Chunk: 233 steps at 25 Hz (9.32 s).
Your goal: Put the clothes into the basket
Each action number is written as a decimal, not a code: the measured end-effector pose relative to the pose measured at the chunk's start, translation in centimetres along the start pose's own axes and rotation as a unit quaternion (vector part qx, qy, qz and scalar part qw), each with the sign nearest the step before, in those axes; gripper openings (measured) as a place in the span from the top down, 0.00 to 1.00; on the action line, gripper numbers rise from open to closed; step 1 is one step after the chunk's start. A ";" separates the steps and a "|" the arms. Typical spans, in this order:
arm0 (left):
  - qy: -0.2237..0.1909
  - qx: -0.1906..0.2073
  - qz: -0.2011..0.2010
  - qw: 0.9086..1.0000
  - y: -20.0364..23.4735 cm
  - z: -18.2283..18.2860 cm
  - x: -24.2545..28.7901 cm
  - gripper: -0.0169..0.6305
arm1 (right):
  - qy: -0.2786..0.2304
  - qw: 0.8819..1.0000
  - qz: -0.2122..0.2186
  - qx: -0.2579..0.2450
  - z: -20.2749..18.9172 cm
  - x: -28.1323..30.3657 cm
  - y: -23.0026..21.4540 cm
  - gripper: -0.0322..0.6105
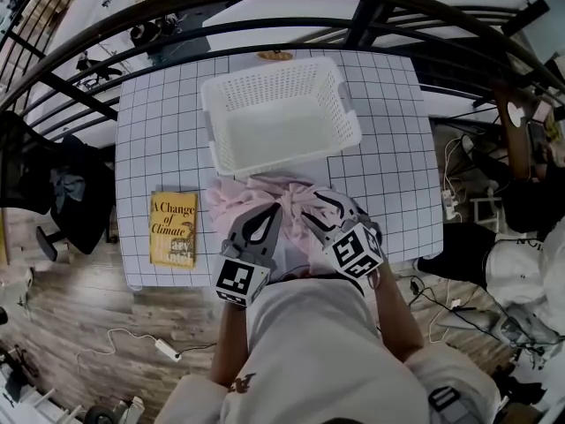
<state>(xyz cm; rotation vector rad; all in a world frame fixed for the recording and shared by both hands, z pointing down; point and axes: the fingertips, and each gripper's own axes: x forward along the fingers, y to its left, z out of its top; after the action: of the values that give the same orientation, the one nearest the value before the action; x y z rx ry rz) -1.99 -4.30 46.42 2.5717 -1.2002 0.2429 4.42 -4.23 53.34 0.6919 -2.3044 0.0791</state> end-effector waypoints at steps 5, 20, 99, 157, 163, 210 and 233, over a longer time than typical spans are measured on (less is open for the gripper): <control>0.003 0.001 -0.006 1.000 -0.2 -0.5 0.4 0.97 | 0.039 0.999 0.025 -0.008 -2.1 1.2 0.8 0.56; 0.017 -0.005 -0.019 1.000 -0.8 -2.0 1.6 0.97 | 0.136 0.985 0.099 -0.025 -8.6 5.0 2.4 0.36; -0.026 0.032 0.000 0.999 -1.9 3.1 -1.8 0.97 | -0.102 0.993 0.047 0.041 2.4 -2.8 1.6 0.73; -0.122 0.109 -0.007 0.986 -3.0 15.8 -1.8 0.97 | -0.262 0.961 -0.091 0.018 16.4 -12.0 -10.2 0.73; -0.125 0.112 -0.005 0.986 -1.8 16.6 -0.6 0.97 | -0.272 0.956 -0.110 -0.003 17.1 -11.4 -13.0 0.73; -0.054 0.039 0.026 0.997 10.1 10.6 9.1 0.97 | -0.048 0.997 -0.025 -0.049 10.1 8.2 -18.9 0.73; -0.021 0.016 0.030 0.999 12.5 8.1 11.3 0.97 | 0.028 0.997 0.040 -0.067 8.0 15.1 -18.5 0.73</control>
<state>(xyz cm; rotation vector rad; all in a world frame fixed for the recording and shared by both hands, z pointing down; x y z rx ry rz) -4.18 -22.70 44.24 2.5823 -1.3004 0.2224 -0.33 -28.91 54.79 0.5234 -2.2600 -0.0183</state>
